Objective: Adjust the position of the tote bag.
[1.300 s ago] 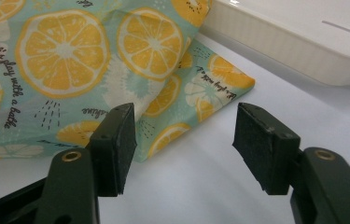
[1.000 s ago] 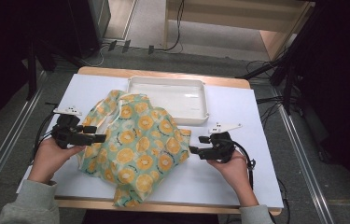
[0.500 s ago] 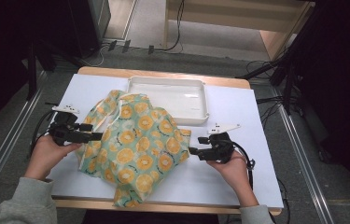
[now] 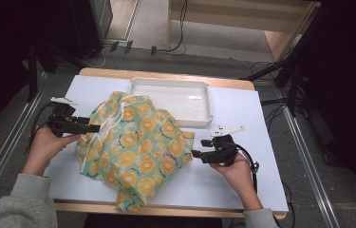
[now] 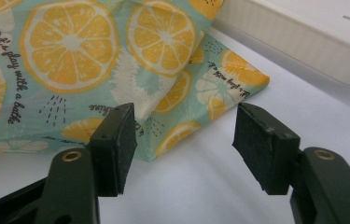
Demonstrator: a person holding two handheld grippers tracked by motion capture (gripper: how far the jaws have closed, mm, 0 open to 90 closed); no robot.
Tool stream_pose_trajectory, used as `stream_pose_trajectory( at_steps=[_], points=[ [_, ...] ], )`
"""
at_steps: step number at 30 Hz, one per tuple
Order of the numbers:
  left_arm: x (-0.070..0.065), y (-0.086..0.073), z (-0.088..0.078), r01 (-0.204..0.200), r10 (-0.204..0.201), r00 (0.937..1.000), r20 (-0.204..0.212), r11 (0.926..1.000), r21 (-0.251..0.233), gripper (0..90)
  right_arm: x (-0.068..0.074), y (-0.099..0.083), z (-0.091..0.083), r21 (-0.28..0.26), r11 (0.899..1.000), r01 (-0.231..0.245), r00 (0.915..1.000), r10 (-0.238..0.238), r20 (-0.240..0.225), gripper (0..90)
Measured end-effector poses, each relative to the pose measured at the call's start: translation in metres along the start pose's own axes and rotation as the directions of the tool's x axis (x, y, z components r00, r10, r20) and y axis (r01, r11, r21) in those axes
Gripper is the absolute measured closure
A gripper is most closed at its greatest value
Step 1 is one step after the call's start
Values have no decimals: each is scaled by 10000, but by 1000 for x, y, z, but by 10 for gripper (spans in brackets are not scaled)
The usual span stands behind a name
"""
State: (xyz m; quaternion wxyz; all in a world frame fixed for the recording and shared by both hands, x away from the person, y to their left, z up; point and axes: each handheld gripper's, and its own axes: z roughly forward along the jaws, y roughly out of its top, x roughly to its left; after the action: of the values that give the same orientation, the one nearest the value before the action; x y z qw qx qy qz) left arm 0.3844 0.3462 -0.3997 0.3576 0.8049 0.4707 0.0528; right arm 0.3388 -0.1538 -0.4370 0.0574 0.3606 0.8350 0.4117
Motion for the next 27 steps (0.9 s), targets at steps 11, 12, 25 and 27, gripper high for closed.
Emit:
stream_pose_trajectory(
  at_steps=[11, 12, 25, 27],
  points=[
    [19, 17, 16, 105, -105, 9999, 16, 9999, 66, 176, 1, 0, -1, -68, 10000, -6, 10000, 6, 1, 398],
    [19, 17, 16, 105, -105, 9999, 16, 9999, 66, 176, 1, 0, -1, -68, 10000, -6, 10000, 6, 1, 398],
    [44, 24, 42, 74, -50, 9992, -396, 9982, 595, 155, 0, -1, -1, 24, 10000, -11, 10000, 11, 24, 393],
    [45, 25, 48, 83, -48, 9985, -551, 9980, 634, 156, 0, -1, -1, 49, 10000, -23, 10000, 23, 23, 393]
  ],
)
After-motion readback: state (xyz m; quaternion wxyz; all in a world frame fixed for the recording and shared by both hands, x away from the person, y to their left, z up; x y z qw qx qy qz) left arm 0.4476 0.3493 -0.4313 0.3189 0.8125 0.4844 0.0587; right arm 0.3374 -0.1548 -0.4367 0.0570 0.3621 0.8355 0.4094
